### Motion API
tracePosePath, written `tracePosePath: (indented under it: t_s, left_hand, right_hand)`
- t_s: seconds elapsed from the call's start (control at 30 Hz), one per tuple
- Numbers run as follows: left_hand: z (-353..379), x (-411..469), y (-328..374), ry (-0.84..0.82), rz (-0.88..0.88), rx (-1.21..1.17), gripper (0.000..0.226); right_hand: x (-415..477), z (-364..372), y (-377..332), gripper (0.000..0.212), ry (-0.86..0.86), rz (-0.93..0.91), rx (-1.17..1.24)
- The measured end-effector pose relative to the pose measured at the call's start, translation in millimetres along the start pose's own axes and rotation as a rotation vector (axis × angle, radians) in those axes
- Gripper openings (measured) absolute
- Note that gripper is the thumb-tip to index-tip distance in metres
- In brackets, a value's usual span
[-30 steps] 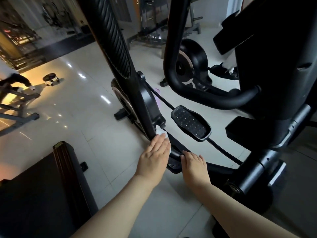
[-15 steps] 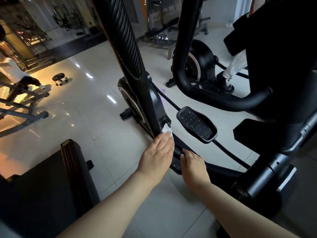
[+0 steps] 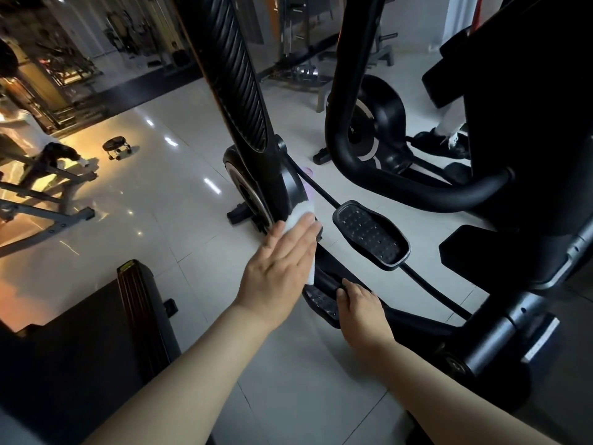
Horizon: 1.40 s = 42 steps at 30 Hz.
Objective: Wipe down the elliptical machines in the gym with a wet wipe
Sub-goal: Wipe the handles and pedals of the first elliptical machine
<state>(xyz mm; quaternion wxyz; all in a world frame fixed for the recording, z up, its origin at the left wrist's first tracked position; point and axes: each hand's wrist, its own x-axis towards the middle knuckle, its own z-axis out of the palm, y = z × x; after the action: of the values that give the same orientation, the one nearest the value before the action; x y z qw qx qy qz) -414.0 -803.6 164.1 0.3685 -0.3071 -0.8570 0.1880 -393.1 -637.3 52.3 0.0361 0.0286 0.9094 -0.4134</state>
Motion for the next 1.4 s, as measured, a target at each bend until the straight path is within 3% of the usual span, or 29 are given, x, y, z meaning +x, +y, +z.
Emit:
tracePosePath:
  t_s: [0.07, 0.13, 0.23, 0.37, 0.57, 0.7, 0.83, 0.97, 1.27, 1.4]
  left_hand:
    - [-3.0, 3.2, -1.6, 0.026, -0.034, -0.019, 0.059]
    - [-1.1, 2.7, -0.5, 0.026, -0.018, -0.062, 0.056]
    - [1.0, 2.1, -3.2, 0.049, -0.019, -0.159, 0.043]
    - [-2.5, 3.0, -10.2, 0.088, -0.019, -0.197, 0.038]
    - [-9.3, 4.7, -19.5, 0.172, 0.009, -0.179, 0.035]
    - [-16.6, 12.5, -28.8, 0.223, -0.017, -0.151, 0.034]
    - [-24.1, 25.9, -40.7, 0.254, -0.019, -0.127, 0.034]
    - [-35.2, 38.1, -53.2, 0.327, -0.032, -0.081, 0.035]
    - [-40.0, 34.6, -71.0, 0.424, -0.028, 0.049, 0.042]
    - [-40.9, 40.1, -80.7, 0.413, -0.031, 0.075, 0.045]
  right_hand:
    - [-5.5, -3.0, -11.5, 0.046, 0.12, -0.049, 0.235]
    - [-10.8, -10.5, -31.9, 0.047, 0.265, -0.245, 0.41]
    - [-13.1, -15.8, -62.2, 0.055, 0.255, -0.484, 0.539]
    - [-15.1, -17.0, -86.1, 0.063, 0.135, -0.481, 0.658]
    - [-12.3, -9.2, -79.5, 0.066, 0.134, -0.552, 0.617]
    - [-3.8, -16.6, -93.2, 0.058, 0.13, -0.53, 0.617]
    - [7.4, -18.8, -101.4, 0.032, 0.165, -0.495, 0.539]
    - [5.2, -13.6, -95.7, 0.052, 0.104, -0.407, 0.482]
    - [2.6, -31.5, -130.3, 0.055, 0.17, -0.53, 0.605]
    - [3.2, -18.5, -107.7, 0.054, 0.113, -0.445, 0.555]
